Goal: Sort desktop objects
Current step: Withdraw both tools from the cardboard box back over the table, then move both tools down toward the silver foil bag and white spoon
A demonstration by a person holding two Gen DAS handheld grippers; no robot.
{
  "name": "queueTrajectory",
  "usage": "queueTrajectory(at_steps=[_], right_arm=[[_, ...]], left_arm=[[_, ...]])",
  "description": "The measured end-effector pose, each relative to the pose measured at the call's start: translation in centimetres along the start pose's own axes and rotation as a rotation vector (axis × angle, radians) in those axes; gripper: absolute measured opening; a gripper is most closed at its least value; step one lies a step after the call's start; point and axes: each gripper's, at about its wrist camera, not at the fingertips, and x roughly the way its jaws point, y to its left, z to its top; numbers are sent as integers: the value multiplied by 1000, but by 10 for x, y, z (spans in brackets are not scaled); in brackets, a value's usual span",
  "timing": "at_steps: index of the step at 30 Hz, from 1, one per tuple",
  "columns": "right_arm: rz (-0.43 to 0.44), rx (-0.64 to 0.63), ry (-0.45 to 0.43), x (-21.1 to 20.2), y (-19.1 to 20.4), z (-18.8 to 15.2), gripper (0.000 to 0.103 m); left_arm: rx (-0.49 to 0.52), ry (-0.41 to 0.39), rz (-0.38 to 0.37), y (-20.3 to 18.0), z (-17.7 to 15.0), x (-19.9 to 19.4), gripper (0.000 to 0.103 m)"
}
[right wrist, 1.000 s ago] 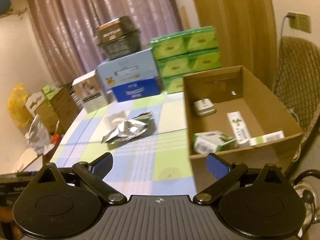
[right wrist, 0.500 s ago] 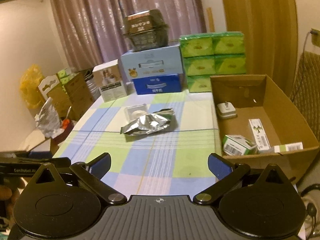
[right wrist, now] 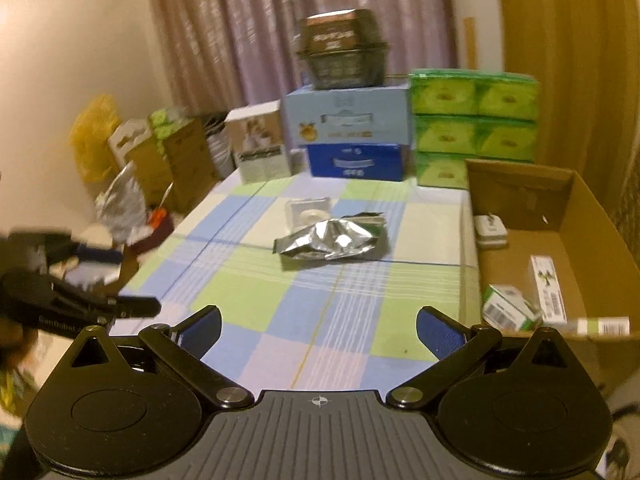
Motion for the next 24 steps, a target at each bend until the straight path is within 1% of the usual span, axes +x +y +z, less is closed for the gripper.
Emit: queueTrajectory(at_steps=[2,5,10,12,16,20,22,24], right_arm=[[13,-64,12,4,3,3,101],[27,-194,34,13,10,9,101],[53,-459,76,41,17,17,101],[58,-541,91,57,14,21,101],[64,-678,110,94,3,33,101],[96,-809,118,133,-11,50,101],[103,-875,128,154,-16,56,101],[109,-932,156,175,-22,61,101]], left_arm=[[50,16,-5,-1,5,3,89],[117,39,-9,0,12,9,89],[236,57,-33,4,25,34,91],[272,55,-50,7,32,51,91],[338,45,-55,10,44,94,91],[438,20,-53,8,53,143,91],[488,21,-69,6,55,166,91],[531,26,-83,4,55,188,91]])
